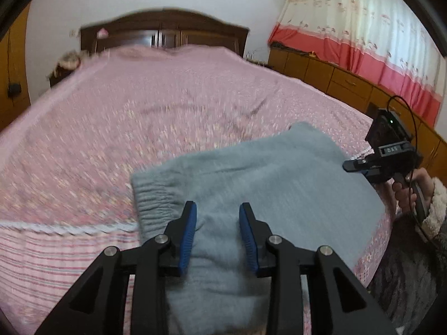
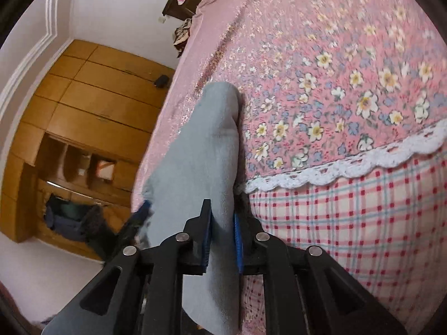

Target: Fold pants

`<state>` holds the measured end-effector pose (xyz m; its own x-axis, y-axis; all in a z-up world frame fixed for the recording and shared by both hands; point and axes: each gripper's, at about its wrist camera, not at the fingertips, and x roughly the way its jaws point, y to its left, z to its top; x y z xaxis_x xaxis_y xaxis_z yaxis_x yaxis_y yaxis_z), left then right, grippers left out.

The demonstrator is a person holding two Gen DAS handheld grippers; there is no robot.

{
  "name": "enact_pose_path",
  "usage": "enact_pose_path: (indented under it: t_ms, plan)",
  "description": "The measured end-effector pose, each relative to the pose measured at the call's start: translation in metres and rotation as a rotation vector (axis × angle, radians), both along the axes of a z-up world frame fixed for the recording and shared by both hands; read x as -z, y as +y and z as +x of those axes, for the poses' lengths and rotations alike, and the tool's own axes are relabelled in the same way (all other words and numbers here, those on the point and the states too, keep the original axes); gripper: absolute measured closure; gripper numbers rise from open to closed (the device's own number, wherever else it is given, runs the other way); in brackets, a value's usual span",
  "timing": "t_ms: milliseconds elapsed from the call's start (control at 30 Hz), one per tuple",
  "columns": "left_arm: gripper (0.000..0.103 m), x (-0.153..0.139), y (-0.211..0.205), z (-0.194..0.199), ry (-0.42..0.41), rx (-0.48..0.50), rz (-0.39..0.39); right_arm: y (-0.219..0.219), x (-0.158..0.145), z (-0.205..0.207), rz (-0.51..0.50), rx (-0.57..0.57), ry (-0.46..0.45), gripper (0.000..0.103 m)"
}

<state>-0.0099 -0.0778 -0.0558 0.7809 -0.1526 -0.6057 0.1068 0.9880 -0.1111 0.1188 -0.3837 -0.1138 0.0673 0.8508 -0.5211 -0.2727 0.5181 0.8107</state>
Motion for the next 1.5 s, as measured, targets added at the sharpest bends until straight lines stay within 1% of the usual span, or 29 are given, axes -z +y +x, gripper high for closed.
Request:
enact_pose_path:
  t_ms: [33, 67, 100, 133, 167, 200, 267, 300, 333, 400, 467, 533, 600, 667, 700, 800, 867, 933, 1000, 1100, 1200, 1300, 1500]
  plan:
    - [0.069, -0.006, 0.0, -0.008, -0.036, 0.007, 0.003, 0.003, -0.003, -0.002, -0.023, 0.011, -0.001, 0.088]
    - [0.064, -0.014, 0.002, -0.018, -0.071, 0.007, -0.003, 0.007, -0.01, -0.005, -0.071, 0.029, -0.001, 0.088]
    - [0.055, -0.018, 0.007, -0.024, -0.095, 0.001, -0.012, 0.013, -0.017, -0.007, -0.128, 0.041, -0.015, 0.088]
    - [0.051, -0.022, 0.013, -0.028, -0.115, -0.01, -0.024, 0.02, -0.025, -0.009, -0.191, 0.049, -0.04, 0.088]
    - [0.046, -0.026, 0.022, -0.03, -0.127, -0.031, -0.036, 0.032, -0.041, -0.016, -0.285, 0.071, -0.098, 0.089]
    - [0.046, -0.027, 0.03, -0.031, -0.127, -0.056, -0.046, 0.04, -0.051, -0.02, -0.335, 0.081, -0.133, 0.09]
    - [0.046, -0.027, 0.051, -0.033, -0.11, -0.122, -0.08, 0.065, -0.083, -0.036, -0.466, 0.102, -0.243, 0.091]
    - [0.046, -0.026, 0.061, -0.036, -0.103, -0.15, -0.101, 0.075, -0.095, -0.04, -0.502, 0.109, -0.267, 0.091]
    - [0.046, -0.027, 0.07, -0.039, -0.098, -0.177, -0.121, 0.083, -0.104, -0.045, -0.531, 0.116, -0.279, 0.091]
    - [0.046, -0.026, 0.089, -0.044, -0.094, -0.2, -0.149, 0.097, -0.119, -0.05, -0.6, 0.142, -0.274, 0.091]
    - [0.046, -0.025, 0.101, -0.045, -0.084, -0.241, -0.141, 0.111, -0.129, -0.05, -0.661, 0.15, -0.279, 0.091]
    - [0.046, -0.023, 0.112, -0.048, -0.082, -0.27, -0.142, 0.121, -0.137, -0.056, -0.676, 0.166, -0.28, 0.091]
    - [0.046, -0.02, 0.124, -0.05, -0.066, -0.308, -0.162, 0.133, -0.145, -0.062, -0.626, 0.179, -0.258, 0.091]
    - [0.046, -0.016, 0.134, -0.051, -0.039, -0.311, -0.193, 0.154, -0.153, -0.073, -0.595, 0.195, -0.262, 0.091]
    - [0.046, -0.014, 0.139, -0.052, -0.031, -0.3, -0.214, 0.163, -0.156, -0.077, -0.596, 0.195, -0.27, 0.091]
    - [0.046, -0.012, 0.151, -0.058, -0.031, -0.27, -0.31, 0.211, -0.158, -0.093, -0.596, 0.156, -0.314, 0.091]
    - [0.046, -0.013, 0.161, -0.064, -0.035, -0.281, -0.336, 0.234, -0.154, -0.099, -0.595, 0.134, -0.317, 0.091]
    - [0.046, -0.014, 0.167, -0.069, -0.032, -0.301, -0.33, 0.262, -0.143, -0.104, -0.6, 0.099, -0.312, 0.091]
    - [0.046, -0.016, 0.167, -0.072, -0.022, -0.299, -0.319, 0.289, -0.131, -0.108, -0.626, 0.057, -0.313, 0.091]
    - [0.046, -0.015, 0.162, -0.075, -0.007, -0.294, -0.261, 0.317, -0.11, -0.116, -0.677, 0.011, -0.314, 0.091]
    - [0.046, -0.014, 0.157, -0.077, 0.007, -0.293, -0.204, 0.329, -0.101, -0.12, -0.711, -0.005, -0.329, 0.091]
    - [0.046, -0.011, 0.154, -0.081, 0.017, -0.289, -0.195, 0.33, -0.103, -0.123, -0.721, 0.006, -0.357, 0.091]
    - [0.046, -0.007, 0.161, -0.09, 0.026, -0.309, -0.214, 0.332, -0.125, -0.131, -0.706, 0.025, -0.412, 0.091]
